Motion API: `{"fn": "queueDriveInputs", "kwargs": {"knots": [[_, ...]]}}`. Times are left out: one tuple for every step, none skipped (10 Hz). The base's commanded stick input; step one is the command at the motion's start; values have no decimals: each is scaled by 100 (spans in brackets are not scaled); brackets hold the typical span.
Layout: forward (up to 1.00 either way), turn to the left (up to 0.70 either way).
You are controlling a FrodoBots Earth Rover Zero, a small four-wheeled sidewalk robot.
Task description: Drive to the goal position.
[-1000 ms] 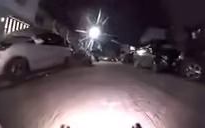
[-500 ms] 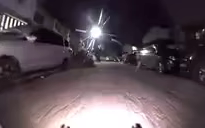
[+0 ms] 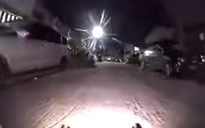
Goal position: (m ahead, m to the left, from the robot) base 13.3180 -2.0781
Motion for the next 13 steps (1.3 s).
{"fn": "queueDriveInputs", "kwargs": {"knots": [[85, -18], [85, 0], [85, 0], [85, 0], [85, 0], [85, 0], [85, 0], [85, 0], [85, 0], [85, 0], [85, 0], [85, 0], [85, 0]]}}
